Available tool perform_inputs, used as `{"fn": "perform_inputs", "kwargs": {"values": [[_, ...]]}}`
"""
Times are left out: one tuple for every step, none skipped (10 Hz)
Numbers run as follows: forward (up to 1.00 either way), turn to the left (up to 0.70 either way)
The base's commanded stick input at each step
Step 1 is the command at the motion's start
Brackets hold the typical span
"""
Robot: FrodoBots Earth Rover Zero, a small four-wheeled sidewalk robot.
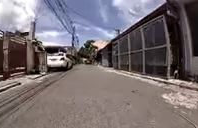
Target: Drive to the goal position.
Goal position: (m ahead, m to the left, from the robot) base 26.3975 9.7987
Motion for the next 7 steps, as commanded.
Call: {"fn": "perform_inputs", "kwargs": {"values": [[0.7,0.0],[0.7,0.0],[0.7,0.0],[0.7,0.0],[0.7,0.0],[0.7,0.0],[0.7,0.0]]}}
